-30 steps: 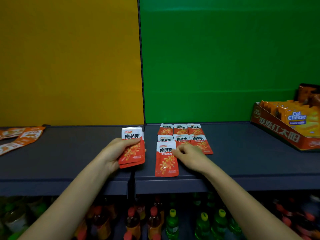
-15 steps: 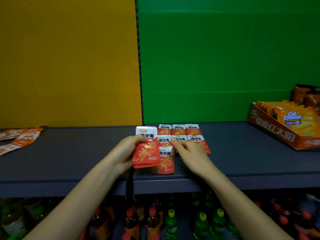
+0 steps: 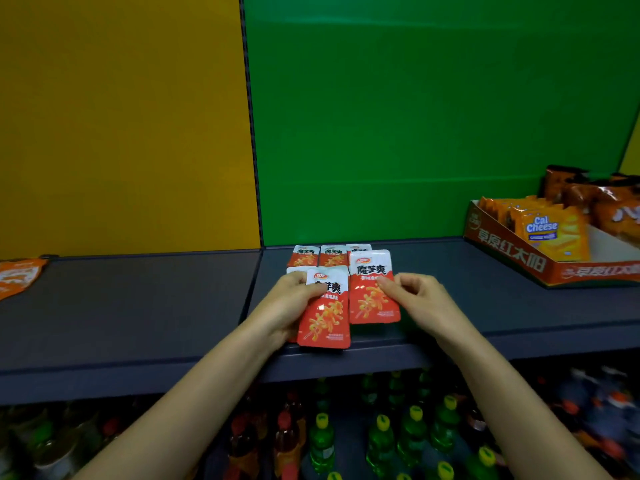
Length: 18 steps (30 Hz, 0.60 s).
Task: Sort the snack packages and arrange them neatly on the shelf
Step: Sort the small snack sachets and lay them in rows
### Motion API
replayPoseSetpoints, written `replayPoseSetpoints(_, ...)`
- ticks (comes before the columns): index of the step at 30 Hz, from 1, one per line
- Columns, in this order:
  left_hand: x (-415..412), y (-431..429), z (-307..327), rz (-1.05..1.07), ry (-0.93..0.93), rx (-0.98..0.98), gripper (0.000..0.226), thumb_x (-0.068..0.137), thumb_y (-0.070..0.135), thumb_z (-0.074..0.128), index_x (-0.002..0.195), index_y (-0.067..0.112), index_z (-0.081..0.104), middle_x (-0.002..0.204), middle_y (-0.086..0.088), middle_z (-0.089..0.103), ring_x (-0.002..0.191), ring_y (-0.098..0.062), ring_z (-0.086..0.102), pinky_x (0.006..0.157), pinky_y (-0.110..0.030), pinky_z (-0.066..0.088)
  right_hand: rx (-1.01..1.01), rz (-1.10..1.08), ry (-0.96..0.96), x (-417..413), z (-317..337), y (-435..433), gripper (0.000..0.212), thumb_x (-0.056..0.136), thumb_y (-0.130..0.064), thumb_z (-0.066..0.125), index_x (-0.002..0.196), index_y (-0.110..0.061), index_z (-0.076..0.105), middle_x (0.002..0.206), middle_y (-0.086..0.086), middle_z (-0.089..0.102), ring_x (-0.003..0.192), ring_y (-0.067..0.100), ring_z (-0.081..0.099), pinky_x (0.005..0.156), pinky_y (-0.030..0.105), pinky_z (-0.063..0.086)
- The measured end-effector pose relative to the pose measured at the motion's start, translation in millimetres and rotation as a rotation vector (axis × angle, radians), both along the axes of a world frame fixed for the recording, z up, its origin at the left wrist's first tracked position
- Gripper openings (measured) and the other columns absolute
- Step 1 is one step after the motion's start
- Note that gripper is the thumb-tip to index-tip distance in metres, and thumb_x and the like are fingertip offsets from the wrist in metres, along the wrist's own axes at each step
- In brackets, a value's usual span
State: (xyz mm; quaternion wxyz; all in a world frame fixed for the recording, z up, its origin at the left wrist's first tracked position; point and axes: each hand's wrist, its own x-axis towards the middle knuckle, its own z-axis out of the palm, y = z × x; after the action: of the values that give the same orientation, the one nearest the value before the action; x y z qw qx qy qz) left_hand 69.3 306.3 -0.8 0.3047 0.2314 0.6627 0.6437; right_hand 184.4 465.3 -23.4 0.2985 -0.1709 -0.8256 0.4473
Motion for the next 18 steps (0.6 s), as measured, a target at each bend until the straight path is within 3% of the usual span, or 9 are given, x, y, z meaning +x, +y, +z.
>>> replayPoseSetpoints(4,-6,5,0,0.081,0.062,-0.001,0.006,0.092,0.012,0.057,0.092,0.011,0.052,0.078,-0.009,0.067,0.052,-0.012,0.065,0.055,-0.026,0.055,0.058,-0.067,-0.123,9,-9,20,0.047,0.088,-0.041,0.059,0.052,-0.017,0.041,0.060,0.000,0.048,0.061,0.012,0.041,0.061,0.031,0.028)
replayPoseSetpoints(10,-14,11,-4,0.138,0.216,-0.068,0.017,0.086,0.015,0.065,0.086,0.012,0.048,0.081,-0.012,0.069,0.073,-0.027,0.068,0.077,-0.042,0.054,0.277,-0.114,-0.312,3,-13,28,0.048,0.089,-0.046,0.056,0.054,-0.018,0.039,0.056,-0.005,0.046,0.061,0.013,0.045,0.057,0.029,0.031)
replayPoseSetpoints(13,-16,14,-5,0.155,0.310,-0.122,0.024,0.081,0.018,0.071,0.078,0.015,0.048,0.091,-0.020,0.069,0.087,-0.036,0.069,0.070,-0.037,0.051,0.291,-0.123,-0.366,2,-13,33,0.047,0.087,-0.051,0.054,0.056,-0.019,0.042,0.062,-0.004,0.054,0.067,0.015,0.052,0.061,0.030,0.035)
replayPoseSetpoints(16,-16,20,-6,0.167,0.349,-0.121,0.026,0.078,0.017,0.074,0.074,0.015,0.049,0.073,-0.011,0.063,0.080,-0.032,0.068,0.061,-0.032,0.048,0.338,-0.148,-0.373,1,-14,32,0.046,0.087,-0.053,0.054,0.058,-0.019,0.043,0.064,-0.003,0.056,0.070,0.017,0.056,0.061,0.030,0.037)
replayPoseSetpoints(18,-15,26,-8,0.173,0.405,-0.150,0.027,0.077,0.018,0.075,0.072,0.015,0.049,0.066,-0.004,0.059,0.075,-0.028,0.064,0.065,-0.033,0.048,0.369,-0.169,-0.362,1,-15,30,0.045,0.086,-0.054,0.053,0.060,-0.018,0.044,0.063,-0.004,0.055,0.070,0.018,0.056,0.062,0.030,0.037)
